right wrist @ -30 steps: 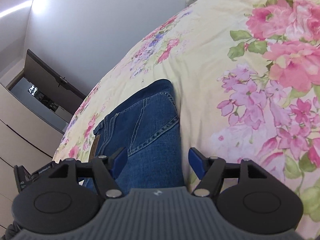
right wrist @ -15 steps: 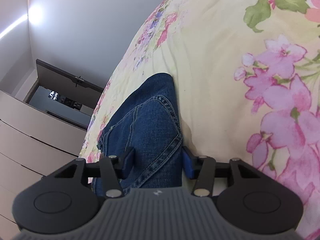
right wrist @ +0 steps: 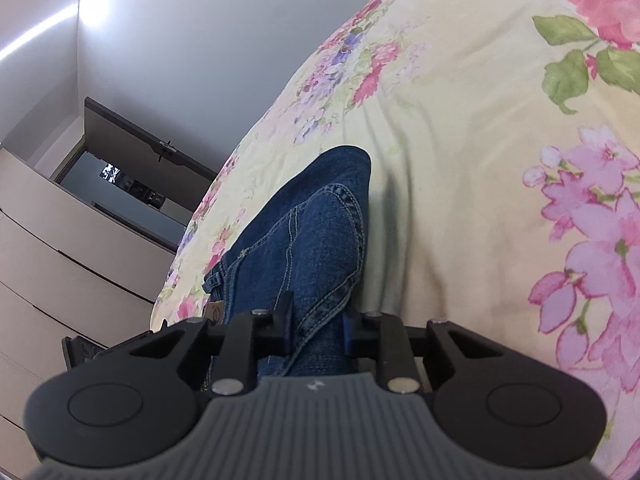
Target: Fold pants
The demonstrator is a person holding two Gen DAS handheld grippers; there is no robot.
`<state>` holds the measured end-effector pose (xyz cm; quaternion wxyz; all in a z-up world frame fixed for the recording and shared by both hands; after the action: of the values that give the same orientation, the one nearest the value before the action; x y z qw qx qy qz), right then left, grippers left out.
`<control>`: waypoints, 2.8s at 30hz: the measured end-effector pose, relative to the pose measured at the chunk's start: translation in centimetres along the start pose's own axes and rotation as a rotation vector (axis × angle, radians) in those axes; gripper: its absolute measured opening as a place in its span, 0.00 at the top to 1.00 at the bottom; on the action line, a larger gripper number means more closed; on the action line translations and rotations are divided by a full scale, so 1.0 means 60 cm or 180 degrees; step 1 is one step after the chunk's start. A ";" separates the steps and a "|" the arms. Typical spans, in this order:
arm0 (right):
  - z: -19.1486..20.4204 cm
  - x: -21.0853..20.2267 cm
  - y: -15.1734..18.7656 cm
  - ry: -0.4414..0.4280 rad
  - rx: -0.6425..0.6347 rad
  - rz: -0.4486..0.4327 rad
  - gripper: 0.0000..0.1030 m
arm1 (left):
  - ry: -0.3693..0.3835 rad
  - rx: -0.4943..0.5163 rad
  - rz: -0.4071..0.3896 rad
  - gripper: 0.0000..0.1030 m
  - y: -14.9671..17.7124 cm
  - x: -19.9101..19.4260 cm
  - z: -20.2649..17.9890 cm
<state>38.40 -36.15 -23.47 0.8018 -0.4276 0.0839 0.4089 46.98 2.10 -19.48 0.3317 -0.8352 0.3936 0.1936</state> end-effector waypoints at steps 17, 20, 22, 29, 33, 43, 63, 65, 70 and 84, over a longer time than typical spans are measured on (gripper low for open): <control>0.265 -0.122 -0.029 -0.0144 -0.0615 -0.0129 0.84 | 0.0130 0.0108 -0.0260 0.72 -0.019 -0.242 -0.029; 0.320 -0.109 -0.017 -0.0244 -0.0609 -0.0084 0.84 | 0.0012 0.0203 -0.0301 0.72 -0.050 -0.303 -0.014; 0.356 -0.092 -0.004 -0.0345 -0.0591 -0.0046 0.84 | -0.0077 0.0269 -0.0355 0.72 -0.076 -0.346 -0.002; 0.464 0.014 0.039 -0.0737 -0.0452 0.0140 0.84 | -0.0428 0.0403 -0.0441 0.72 -0.155 -0.440 0.058; 0.506 0.088 0.067 -0.0861 -0.0421 0.0312 0.84 | -0.0607 0.0365 -0.0444 0.72 -0.184 -0.447 0.110; 0.477 0.274 0.104 -0.0804 -0.0298 0.0716 0.84 | -0.0816 0.0078 -0.0232 0.72 -0.213 -0.359 0.255; 0.343 0.409 0.162 -0.0104 -0.0230 0.1186 0.78 | -0.1069 -0.0013 -0.0253 0.66 -0.203 -0.288 0.319; 0.362 0.394 0.155 0.0051 -0.0435 0.1205 0.70 | -0.1288 0.0222 -0.0448 0.67 -0.192 -0.311 0.297; 0.419 0.301 0.156 0.0514 -0.1336 0.0932 0.65 | -0.1368 0.0691 -0.0611 0.67 -0.141 -0.362 0.237; 0.502 0.303 0.274 0.0587 -0.2497 0.1103 0.66 | -0.1961 0.0908 -0.0162 0.73 -0.026 -0.320 0.276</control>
<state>31.78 2.14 -23.74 0.4875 -0.7141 0.0639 0.4984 35.35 24.72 -19.30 0.5532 -0.6922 0.2771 0.3715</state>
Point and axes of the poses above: each gripper's, at about its wrist camera, not at the fingertips, and x roughly the way its jaws point, z to its left, y to its underside, the point moved 4 cm from there along x, roughly the way its jaws point, and after that the axes turned 13 degrees about -x, right-handed, at the moved point
